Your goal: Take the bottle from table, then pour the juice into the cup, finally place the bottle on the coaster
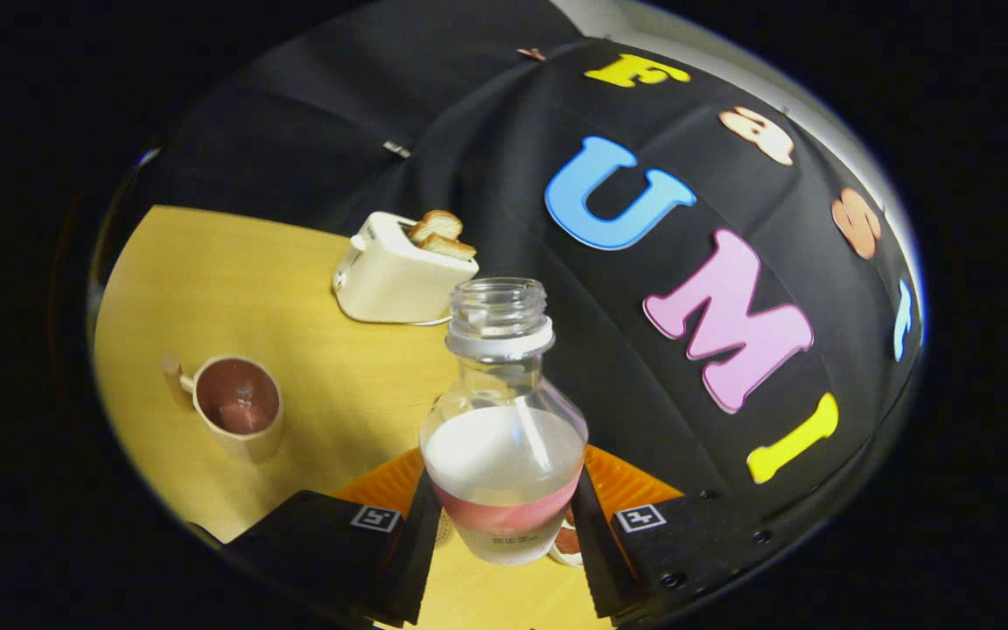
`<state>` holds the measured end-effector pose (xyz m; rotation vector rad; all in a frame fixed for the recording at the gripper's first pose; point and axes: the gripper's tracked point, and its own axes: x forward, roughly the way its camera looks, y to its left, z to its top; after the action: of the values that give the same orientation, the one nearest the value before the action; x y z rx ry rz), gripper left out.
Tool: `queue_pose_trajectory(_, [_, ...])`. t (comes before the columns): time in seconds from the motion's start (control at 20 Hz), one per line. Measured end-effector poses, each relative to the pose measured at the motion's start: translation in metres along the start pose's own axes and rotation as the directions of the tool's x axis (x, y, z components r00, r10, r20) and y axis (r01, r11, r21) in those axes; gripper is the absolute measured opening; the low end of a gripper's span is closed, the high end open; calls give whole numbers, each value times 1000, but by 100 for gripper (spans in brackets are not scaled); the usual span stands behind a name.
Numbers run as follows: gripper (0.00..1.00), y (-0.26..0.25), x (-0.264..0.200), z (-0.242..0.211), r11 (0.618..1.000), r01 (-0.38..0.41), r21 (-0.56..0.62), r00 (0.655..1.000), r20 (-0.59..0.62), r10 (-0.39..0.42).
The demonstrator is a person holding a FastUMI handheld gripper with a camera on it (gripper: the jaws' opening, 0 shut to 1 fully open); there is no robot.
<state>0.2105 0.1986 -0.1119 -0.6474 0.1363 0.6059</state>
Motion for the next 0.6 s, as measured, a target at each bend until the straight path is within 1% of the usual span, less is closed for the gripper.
queue_pose_trajectory(0.05, [73, 1, 0, -2, 995, -21, 94, 1000, -7, 22])
queue_pose_trajectory(0.15, [73, -14, 2, -4, 971, -13, 241, 1000, 18, 9])
queue_pose_trajectory(0.2, [73, -21, 6, -5, 959, 1, 285, 999, 40, -13])
queue_pose_trajectory(0.3, [73, -43, 10, -13, 932, 82, 352, 993, 53, -107])
queue_pose_trajectory(0.35, [73, -53, 13, -22, 912, 107, 396, 989, 49, -137])
queue_pose_trajectory(0.5, [73, -58, 25, -40, 834, 107, 542, 985, 55, -162])
queue_pose_trajectory(0.55, [74, -58, 28, -46, 819, 114, 562, 983, 54, -174])
queue_pose_trajectory(0.6, [74, -59, 30, -52, 813, 132, 567, 979, 55, -197])
